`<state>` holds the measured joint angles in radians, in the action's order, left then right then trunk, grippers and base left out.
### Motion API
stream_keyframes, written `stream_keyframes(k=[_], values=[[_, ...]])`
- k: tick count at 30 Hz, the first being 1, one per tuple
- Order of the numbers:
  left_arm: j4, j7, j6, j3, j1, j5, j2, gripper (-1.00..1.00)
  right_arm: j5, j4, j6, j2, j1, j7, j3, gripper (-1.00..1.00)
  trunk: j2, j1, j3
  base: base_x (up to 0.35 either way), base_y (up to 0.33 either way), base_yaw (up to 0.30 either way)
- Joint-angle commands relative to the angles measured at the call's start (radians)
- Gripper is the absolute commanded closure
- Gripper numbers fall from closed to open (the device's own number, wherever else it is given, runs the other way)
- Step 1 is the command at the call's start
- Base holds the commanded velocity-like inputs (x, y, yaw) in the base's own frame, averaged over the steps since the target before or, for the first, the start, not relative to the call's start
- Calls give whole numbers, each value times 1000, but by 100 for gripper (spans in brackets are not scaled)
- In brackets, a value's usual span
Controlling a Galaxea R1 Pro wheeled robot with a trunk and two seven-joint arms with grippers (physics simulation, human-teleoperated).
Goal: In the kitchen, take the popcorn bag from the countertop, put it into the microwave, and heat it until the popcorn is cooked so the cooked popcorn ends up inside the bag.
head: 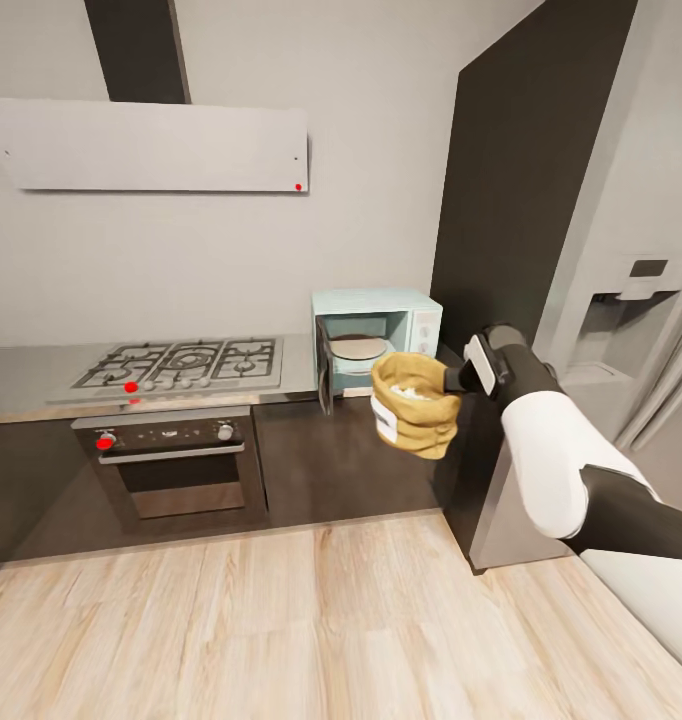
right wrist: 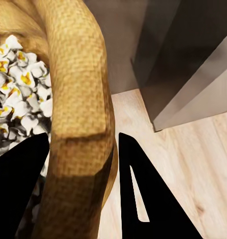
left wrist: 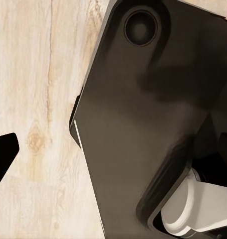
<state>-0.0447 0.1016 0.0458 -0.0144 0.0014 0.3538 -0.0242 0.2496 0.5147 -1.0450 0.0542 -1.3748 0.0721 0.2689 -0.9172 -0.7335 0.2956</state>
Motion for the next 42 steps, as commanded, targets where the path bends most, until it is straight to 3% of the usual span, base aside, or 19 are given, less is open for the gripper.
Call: stream_keyframes(k=[1, 7, 42], values=[[-1, 3, 2, -2, 0, 4, 0, -100, -1, 1, -2, 3, -1, 6, 7, 100, -1, 0, 1, 0, 0, 0], [-1, 3, 1, 0, 0, 4, 0, -100, 11, 4, -2, 8, -1, 11, 0, 100, -1, 0, 1, 77, 0, 0], [-1, 3, 0, 1, 0, 4, 0, -100, 14, 14, -2, 10, -1, 12, -3, 100, -1, 0, 1, 304, 0, 0]])
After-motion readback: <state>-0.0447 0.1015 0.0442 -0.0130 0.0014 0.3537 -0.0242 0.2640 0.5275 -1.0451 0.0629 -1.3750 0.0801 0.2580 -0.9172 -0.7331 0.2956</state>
